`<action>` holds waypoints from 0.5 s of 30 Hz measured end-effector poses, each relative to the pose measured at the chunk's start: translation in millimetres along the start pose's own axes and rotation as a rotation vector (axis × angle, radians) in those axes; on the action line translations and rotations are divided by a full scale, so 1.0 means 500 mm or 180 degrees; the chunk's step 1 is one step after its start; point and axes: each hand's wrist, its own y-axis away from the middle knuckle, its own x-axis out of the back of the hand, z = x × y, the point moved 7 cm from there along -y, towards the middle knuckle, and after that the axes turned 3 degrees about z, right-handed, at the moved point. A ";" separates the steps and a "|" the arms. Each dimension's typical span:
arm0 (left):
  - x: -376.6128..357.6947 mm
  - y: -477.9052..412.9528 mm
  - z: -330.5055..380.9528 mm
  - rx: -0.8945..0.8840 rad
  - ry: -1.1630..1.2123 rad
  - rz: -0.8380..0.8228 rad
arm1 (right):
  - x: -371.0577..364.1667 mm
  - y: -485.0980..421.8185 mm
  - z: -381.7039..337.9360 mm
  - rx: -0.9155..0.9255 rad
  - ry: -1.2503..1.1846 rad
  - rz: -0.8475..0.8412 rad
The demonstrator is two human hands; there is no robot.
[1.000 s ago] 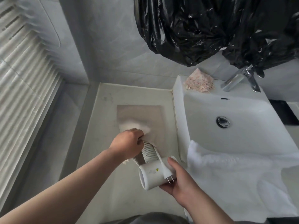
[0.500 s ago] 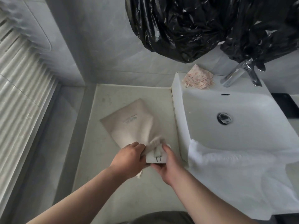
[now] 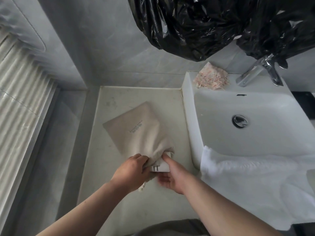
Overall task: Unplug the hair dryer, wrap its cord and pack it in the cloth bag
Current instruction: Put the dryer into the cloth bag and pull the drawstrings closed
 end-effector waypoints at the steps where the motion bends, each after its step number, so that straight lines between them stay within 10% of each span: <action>1: 0.000 0.005 -0.008 0.0037 0.0025 -0.0022 | 0.009 0.002 -0.001 -0.0043 0.0381 0.0091; 8: -0.018 0.081 -0.137 0.2190 0.1273 0.0317 | 0.073 0.047 -0.126 0.1236 0.2979 0.1673; 15: -0.102 0.089 -0.114 0.3017 0.2986 -0.0454 | 0.044 -0.001 -0.138 0.1207 0.1400 0.1059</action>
